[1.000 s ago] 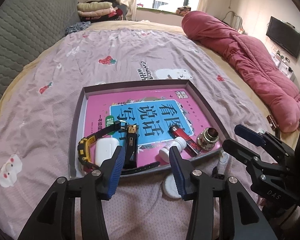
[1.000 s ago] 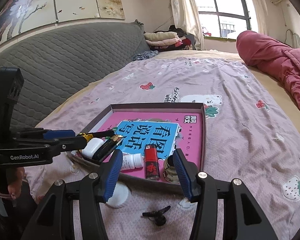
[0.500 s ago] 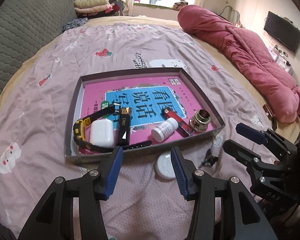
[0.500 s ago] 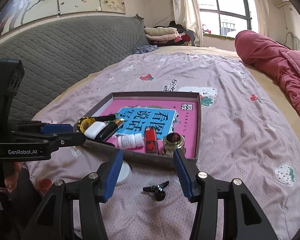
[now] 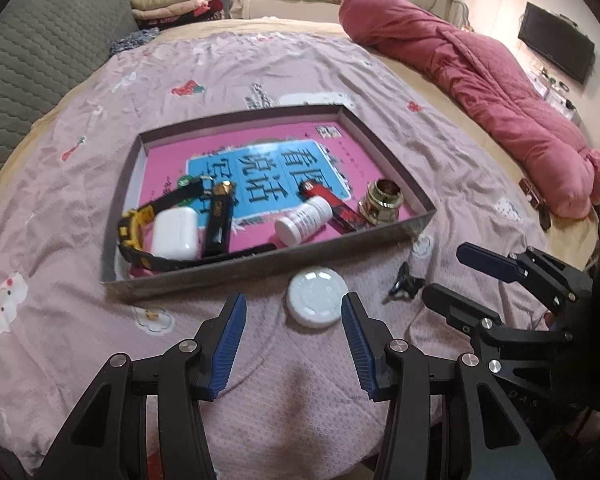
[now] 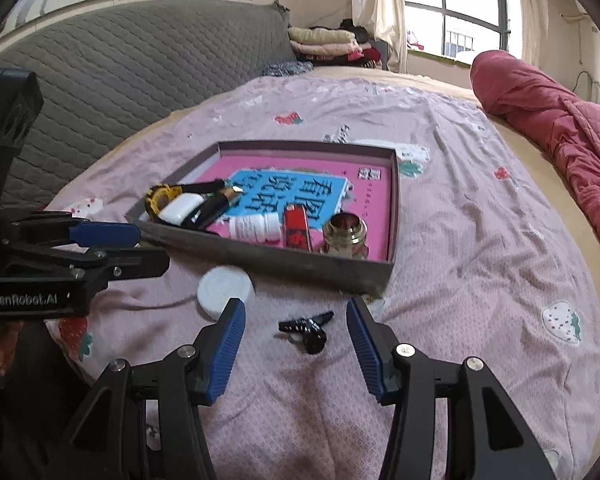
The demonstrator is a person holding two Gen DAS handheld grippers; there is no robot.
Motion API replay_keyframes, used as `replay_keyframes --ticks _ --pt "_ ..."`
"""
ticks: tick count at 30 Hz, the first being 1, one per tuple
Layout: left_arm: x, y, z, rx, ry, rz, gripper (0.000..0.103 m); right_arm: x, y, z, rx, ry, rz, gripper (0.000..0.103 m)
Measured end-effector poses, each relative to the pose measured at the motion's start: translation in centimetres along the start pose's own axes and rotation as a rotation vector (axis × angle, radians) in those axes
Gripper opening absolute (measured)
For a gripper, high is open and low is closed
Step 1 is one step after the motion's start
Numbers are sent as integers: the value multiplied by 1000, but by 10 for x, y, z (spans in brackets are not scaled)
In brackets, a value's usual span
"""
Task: Organize rigid objects
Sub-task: 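Grasp the white bottle cap with the left tool while the right tool grasps the black key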
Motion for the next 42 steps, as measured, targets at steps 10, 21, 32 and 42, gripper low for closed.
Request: replay_keyframes --ticks 10,21,32,42 --pt "-27 -7 10 -5 59 16 51 -17 -2 9 6 69 -4 52" --pt "-62 -11 8 -6 109 22 51 -31 -9 12 6 112 -2 52" --pt "-82 -10 2 15 126 37 60 -48 -10 10 25 132 1 52" --pt "-94 -9 -2 18 121 24 60 -59 -5 9 92 131 -7 42"
Point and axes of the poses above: each gripper's, at about its wrist camera, not at the fingertips, and x roughly against the way its jaws point, y to its left, z to its underside, the point moved 1 cm from there along -x, roughly the way its jaws point
